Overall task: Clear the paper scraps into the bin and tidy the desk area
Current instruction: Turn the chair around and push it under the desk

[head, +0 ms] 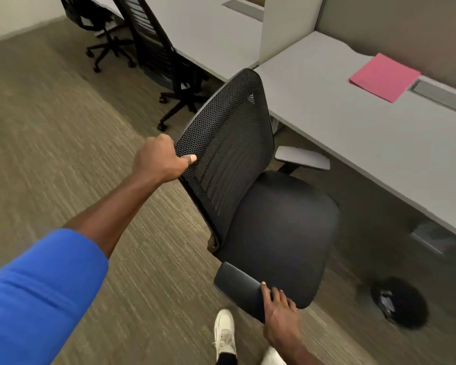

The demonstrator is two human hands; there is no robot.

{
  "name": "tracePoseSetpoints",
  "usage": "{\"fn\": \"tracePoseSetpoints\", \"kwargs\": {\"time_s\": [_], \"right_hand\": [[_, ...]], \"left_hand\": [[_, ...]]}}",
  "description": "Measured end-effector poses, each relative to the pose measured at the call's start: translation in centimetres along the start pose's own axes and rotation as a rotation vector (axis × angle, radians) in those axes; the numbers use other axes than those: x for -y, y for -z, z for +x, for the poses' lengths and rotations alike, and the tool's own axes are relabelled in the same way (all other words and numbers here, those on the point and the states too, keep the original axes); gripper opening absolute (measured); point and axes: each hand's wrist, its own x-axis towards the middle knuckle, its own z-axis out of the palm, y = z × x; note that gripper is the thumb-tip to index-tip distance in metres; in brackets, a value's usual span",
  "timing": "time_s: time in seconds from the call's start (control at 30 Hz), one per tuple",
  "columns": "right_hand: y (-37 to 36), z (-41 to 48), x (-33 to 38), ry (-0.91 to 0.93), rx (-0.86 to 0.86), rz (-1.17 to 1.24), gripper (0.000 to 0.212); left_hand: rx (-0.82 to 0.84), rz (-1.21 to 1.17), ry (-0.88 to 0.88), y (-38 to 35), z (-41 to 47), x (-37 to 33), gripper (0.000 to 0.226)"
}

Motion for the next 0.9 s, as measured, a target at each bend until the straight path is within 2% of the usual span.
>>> {"fn": "tracePoseSetpoints", "kwargs": {"time_s": [0.23, 0.4, 0.6, 0.73, 0.9], "right_hand": [[0.3, -2.4, -8.0, -0.034, -0.035, -0.046, 0.087], [-0.1, -4.1, -14.6, -0.034, -0.051, -0.075, 0.089], [-1.2, -6.5, -20.9, -0.184, -0.101, -0.004, 0.098], [-1.9, -8.1, -24.0, -0.295, -0.171, 0.068, 0.091], [-1.4, -9.4, -24.8, -0.364, -0.157, 0.240, 0.080]], "left_hand": [[0.075, 0.029, 0.111, -2.3, -5.2, -4.9, 0.056], [0.227, -0.378, 0.182, -3.7, -9.5, -7.7, 0.041], [0.239, -0.548, 0.299, -6.7, -15.2, -10.9, 0.038], [0.251, -0.704, 0.346, -8.6, -19.8, -13.1, 0.039], [0.357, -0.877, 0.343, -9.5, -25.0, -15.6, 0.045]]}}
